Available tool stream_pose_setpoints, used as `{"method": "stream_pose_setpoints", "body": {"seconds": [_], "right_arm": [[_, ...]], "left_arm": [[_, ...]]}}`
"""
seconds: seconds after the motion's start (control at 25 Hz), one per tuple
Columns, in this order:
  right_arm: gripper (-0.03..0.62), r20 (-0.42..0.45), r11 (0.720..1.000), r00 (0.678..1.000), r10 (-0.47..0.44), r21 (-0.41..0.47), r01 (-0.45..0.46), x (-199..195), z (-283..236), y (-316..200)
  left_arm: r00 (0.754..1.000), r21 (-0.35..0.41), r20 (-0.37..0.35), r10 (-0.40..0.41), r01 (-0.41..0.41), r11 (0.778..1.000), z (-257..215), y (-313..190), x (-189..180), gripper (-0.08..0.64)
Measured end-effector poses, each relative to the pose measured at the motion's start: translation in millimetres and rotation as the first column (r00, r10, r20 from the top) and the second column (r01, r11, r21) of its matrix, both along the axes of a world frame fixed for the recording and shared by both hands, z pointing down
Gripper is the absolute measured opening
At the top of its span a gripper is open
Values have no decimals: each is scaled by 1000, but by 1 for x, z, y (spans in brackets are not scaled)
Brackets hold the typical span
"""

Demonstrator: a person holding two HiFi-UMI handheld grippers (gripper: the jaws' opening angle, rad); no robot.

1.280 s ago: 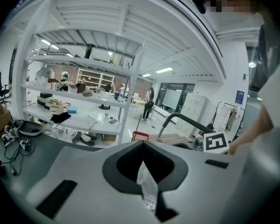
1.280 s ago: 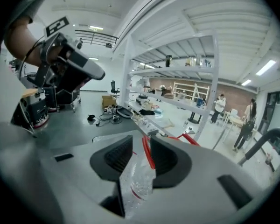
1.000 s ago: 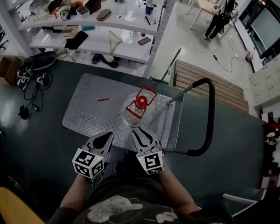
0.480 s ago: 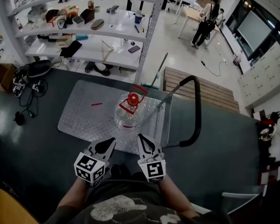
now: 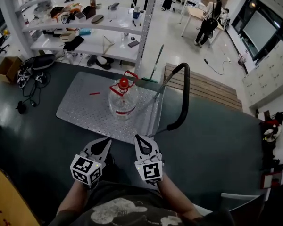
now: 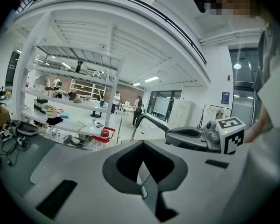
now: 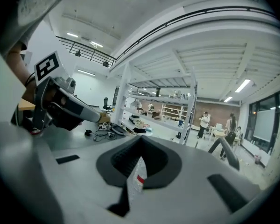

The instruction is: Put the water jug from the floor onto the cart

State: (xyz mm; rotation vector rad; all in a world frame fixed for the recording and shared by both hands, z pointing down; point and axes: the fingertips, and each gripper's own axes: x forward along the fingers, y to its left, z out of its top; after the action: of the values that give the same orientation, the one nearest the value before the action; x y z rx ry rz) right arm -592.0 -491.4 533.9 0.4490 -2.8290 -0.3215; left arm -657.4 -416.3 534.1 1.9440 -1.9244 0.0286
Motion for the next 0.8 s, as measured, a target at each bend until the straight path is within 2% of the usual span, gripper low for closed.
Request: {"method": "stream_pose_setpoints", "body": {"seconds": [0.24,0.4,0.6,0.8], "right_arm": [[-9,32,995,999,-40,-92,43,92,6,28],[-9,16,997,998,-55,-57,56,135,8,52],[-9,13,996,998,-62,-60,62,178,3,74],[-9,51,998,999,6,-65,-2,215,-6,83]], "left_arm": [[997,7,12,-77,77,997,-8,44,84,8],[994,11,20,-106,106,994,-10,72,132,8],[990,31,14,-140,139,990,-21,93,176,8],[990,45,13,-139,139,989,-33,114,210,8]]}}
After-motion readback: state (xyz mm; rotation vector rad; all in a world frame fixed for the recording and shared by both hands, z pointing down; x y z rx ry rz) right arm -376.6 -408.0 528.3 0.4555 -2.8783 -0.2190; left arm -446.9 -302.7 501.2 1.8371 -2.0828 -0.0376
